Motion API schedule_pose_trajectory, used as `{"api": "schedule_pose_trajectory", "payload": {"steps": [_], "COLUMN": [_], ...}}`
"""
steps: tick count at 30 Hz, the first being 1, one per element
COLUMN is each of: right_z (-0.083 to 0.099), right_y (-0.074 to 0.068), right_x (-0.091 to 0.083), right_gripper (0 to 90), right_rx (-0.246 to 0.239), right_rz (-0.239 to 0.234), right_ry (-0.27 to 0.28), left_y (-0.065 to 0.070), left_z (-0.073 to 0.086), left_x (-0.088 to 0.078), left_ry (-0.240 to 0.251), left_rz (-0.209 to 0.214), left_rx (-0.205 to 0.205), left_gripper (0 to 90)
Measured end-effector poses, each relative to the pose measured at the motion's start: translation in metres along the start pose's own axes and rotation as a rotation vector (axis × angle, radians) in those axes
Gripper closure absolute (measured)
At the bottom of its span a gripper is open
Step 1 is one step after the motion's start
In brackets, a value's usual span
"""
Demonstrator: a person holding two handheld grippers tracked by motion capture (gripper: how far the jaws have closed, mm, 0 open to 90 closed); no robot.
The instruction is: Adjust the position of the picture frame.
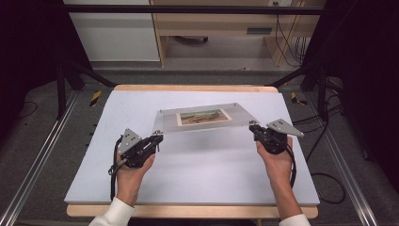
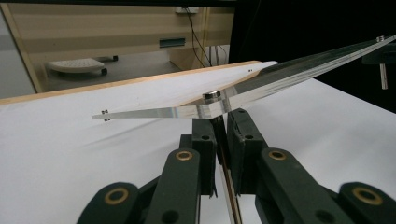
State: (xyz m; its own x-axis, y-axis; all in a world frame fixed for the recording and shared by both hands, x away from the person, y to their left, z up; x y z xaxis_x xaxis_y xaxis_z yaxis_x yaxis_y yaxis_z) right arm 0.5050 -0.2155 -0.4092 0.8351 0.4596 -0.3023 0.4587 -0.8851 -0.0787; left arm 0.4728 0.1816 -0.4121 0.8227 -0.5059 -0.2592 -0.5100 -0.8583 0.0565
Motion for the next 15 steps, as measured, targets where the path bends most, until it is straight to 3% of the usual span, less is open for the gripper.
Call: {"api": "schedule_pose_trajectory", "payload": {"steps": [2, 15], "right_z": [0.004, 0.012], "right_y": [0.002, -0.003], "right_x": [-0.004, -0.017], "right_gripper": [85.2, 84.8], "right_rx": [0.003, 0.012], "right_rz": [0.007, 0.031], "right_ry": [0.005, 0.002], "left_y": [0.002, 0.000], "left_z": [0.000, 0.002], "left_x": [0.003, 0.005], "left_ry": [-0.003, -0.006], "left_rz": [0.007, 0.027], "left_rx": [0.014, 0.006], "left_gripper": [81.1, 81.2]}}
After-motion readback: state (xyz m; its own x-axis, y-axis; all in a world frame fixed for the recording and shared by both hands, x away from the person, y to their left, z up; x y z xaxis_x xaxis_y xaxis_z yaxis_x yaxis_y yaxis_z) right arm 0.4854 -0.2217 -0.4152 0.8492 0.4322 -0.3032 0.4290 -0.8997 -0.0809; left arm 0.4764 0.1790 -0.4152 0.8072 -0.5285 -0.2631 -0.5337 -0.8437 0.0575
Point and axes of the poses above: each handheld gripper's, and its own axes: x roughly forward along the jaws, z roughly out of its underside, y roughly to its right, the point moved 2 cm from there along x, roughly forward along the jaws, and after that the axes turned 4 degrees about -z, right-handed, at the moved point
